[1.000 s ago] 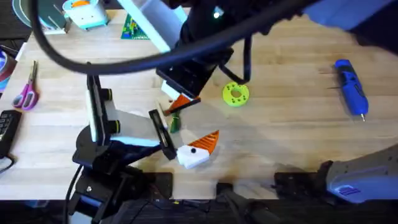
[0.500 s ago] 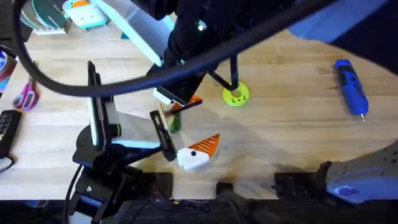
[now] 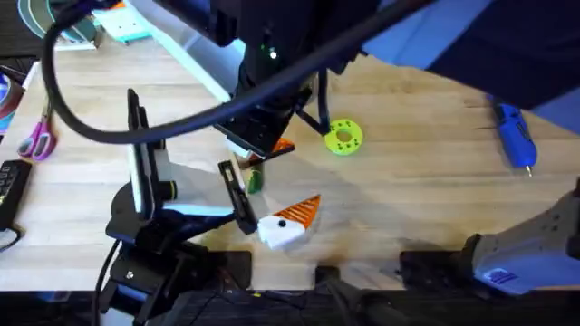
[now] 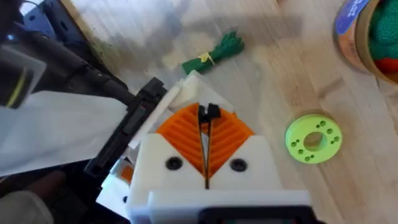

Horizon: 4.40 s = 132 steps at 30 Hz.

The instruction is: Pick up the gripper from the table and insert it into the empty holder that is missing its gripper. Then pick up a screw, insert it into the mounting hole, and use the screwdriver to tighten it. Finally, clean up the table by picking up the vegetable and placing it into the bucket.

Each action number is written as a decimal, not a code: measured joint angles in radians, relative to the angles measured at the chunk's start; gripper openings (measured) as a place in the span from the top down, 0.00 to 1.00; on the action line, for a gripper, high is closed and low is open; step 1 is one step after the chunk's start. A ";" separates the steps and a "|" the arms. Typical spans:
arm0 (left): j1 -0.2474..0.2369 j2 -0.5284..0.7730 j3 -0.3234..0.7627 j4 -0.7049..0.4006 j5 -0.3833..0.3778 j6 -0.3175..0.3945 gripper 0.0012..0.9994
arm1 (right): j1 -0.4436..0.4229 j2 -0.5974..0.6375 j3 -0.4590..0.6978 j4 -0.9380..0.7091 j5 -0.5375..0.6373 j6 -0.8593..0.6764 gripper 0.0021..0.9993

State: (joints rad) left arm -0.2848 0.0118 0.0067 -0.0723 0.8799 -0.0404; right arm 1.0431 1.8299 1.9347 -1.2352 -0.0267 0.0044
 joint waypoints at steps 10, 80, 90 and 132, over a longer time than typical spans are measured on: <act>0.000 0.000 0.000 -0.002 0.011 -0.001 0.01 | 0.000 0.021 0.000 -0.019 -0.001 0.000 0.99; 0.000 0.000 0.000 -0.002 0.015 0.011 0.99 | -0.620 -0.770 -0.494 0.010 -0.170 -0.107 0.02; 0.000 0.000 0.000 -0.002 0.015 0.011 0.99 | -1.236 -0.663 -0.662 0.101 -0.452 -0.340 0.02; 0.000 0.000 0.000 -0.002 0.014 0.011 0.99 | -1.628 -0.087 -0.694 0.570 0.008 -0.582 0.01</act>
State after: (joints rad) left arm -0.2848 0.0120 0.0067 -0.0746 0.8944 -0.0299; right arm -0.5844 1.7431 1.2405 -0.6647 -0.0192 -0.5771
